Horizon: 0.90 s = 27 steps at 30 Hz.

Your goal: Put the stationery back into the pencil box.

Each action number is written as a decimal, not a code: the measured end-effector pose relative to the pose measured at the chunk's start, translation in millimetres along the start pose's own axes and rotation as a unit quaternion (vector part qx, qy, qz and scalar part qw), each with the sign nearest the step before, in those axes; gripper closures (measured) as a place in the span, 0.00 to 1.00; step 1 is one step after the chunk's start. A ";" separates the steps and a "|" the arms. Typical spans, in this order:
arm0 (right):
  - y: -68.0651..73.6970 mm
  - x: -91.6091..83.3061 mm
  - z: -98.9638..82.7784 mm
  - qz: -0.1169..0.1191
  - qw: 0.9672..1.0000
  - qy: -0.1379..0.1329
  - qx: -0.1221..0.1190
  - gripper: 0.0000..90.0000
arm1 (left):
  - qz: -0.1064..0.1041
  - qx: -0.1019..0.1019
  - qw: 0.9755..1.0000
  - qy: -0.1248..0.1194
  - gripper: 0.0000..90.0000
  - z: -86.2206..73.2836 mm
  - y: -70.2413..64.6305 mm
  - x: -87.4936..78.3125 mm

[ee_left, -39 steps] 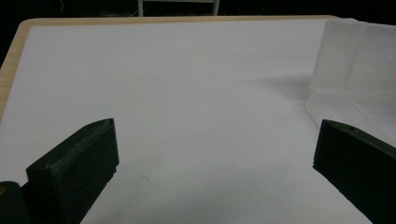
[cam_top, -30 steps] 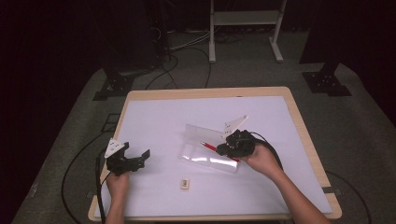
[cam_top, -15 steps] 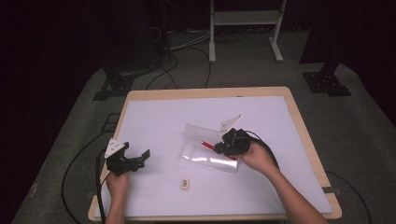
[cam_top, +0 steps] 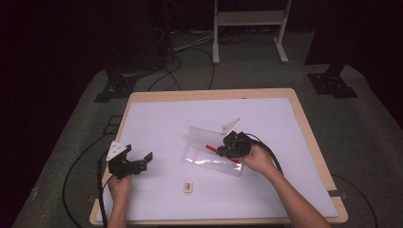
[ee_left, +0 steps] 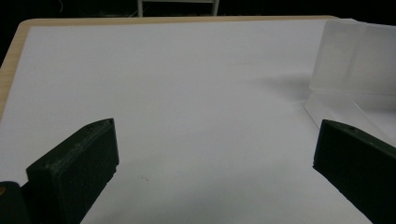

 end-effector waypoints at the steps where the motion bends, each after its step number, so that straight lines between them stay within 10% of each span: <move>1: -0.2 1.4 -0.4 0.002 1.000 0.000 0.001 0.88 | 0.000 0.000 1.000 0.000 0.00 0.0 0.0 0.0; 27: 4.1 24.0 -5.6 0.009 1.000 0.013 0.004 0.87 | 0.000 0.000 1.000 0.000 0.00 0.0 0.1 0.0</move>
Point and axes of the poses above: each handheld gripper's, and its own axes: x roughly forward along the jaws, z roughly out of its top, y roughly to its left, the point moved 8 cm from there along x, roughly forward along the jaws, and after that the axes turned 13 degrees about -z, right-handed, at the moved point
